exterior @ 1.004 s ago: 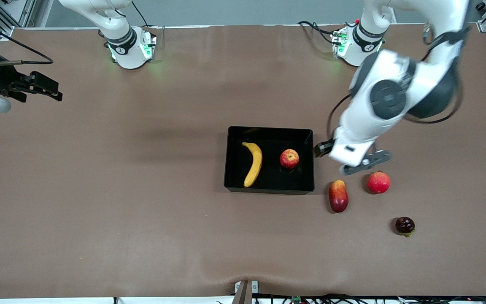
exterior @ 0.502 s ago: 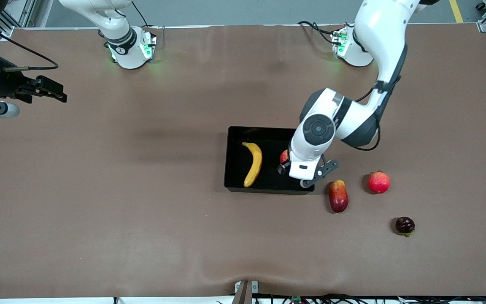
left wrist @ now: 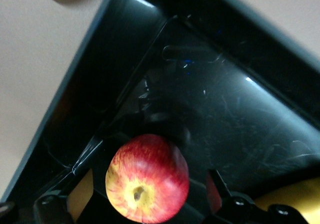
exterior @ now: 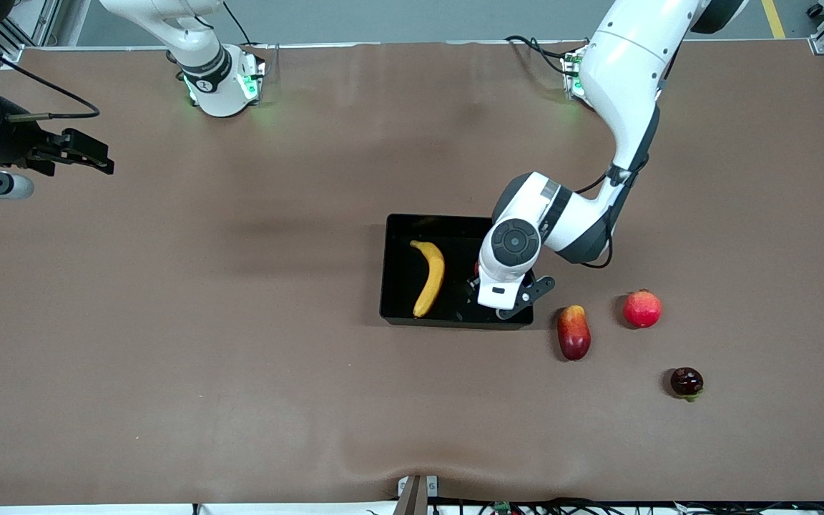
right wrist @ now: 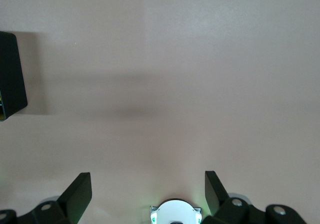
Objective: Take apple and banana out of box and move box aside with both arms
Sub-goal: 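Close the left gripper around the red apple in the tray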
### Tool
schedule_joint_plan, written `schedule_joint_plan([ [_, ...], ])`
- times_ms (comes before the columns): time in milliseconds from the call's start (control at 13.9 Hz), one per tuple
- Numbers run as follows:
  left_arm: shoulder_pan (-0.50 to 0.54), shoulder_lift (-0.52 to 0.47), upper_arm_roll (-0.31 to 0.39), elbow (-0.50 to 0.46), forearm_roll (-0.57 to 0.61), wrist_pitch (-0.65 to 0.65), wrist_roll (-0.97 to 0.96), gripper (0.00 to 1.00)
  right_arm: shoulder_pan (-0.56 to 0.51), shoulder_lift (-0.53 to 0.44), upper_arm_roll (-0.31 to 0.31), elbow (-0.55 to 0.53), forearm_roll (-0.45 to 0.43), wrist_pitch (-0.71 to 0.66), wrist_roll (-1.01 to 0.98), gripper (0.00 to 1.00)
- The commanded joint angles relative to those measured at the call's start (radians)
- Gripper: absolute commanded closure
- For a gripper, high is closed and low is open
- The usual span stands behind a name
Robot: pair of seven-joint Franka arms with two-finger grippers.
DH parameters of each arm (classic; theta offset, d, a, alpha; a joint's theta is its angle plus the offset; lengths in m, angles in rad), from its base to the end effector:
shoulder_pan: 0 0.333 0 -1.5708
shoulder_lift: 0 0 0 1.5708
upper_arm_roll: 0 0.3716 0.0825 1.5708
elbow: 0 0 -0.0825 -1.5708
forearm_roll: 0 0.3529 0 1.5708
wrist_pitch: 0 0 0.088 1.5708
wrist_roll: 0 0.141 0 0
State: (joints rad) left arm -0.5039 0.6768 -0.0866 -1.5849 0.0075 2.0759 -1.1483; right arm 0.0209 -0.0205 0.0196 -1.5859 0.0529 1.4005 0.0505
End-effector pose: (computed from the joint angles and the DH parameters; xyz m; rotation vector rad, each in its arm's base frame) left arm 0.5719 -0.3720 0.2562 -2.9034 -0.8468 0.2369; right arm 0.4902 0.0281 0.6373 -3.0860 0.0083 0.2584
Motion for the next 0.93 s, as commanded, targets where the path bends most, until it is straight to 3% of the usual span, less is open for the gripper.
schedule_joint_plan([
  [0,-0.018,0.007,0.007,-0.014,-0.001,0.009,-0.021,0.00,-0.001,-0.016,0.003,-0.016,0.002,0.006,0.011,0.00],
  [215,-0.019,0.017,0.007,-0.014,-0.001,0.009,-0.021,0.00,0.001,-0.016,0.003,-0.017,0.002,0.005,0.011,0.00],
  [287,-0.019,0.017,0.007,-0.014,-0.001,0.009,-0.021,0.05,0.001,-0.016,0.003,-0.017,0.002,0.006,0.011,0.00],
  [645,-0.022,-0.003,0.007,-0.001,0.000,-0.005,-0.010,0.92,0.001,-0.015,0.005,-0.016,0.002,0.011,0.011,0.00],
  [860,-0.013,-0.089,0.007,0.000,-0.001,-0.043,-0.008,1.00,0.001,-0.015,0.005,-0.016,0.002,0.011,0.011,0.00],
])
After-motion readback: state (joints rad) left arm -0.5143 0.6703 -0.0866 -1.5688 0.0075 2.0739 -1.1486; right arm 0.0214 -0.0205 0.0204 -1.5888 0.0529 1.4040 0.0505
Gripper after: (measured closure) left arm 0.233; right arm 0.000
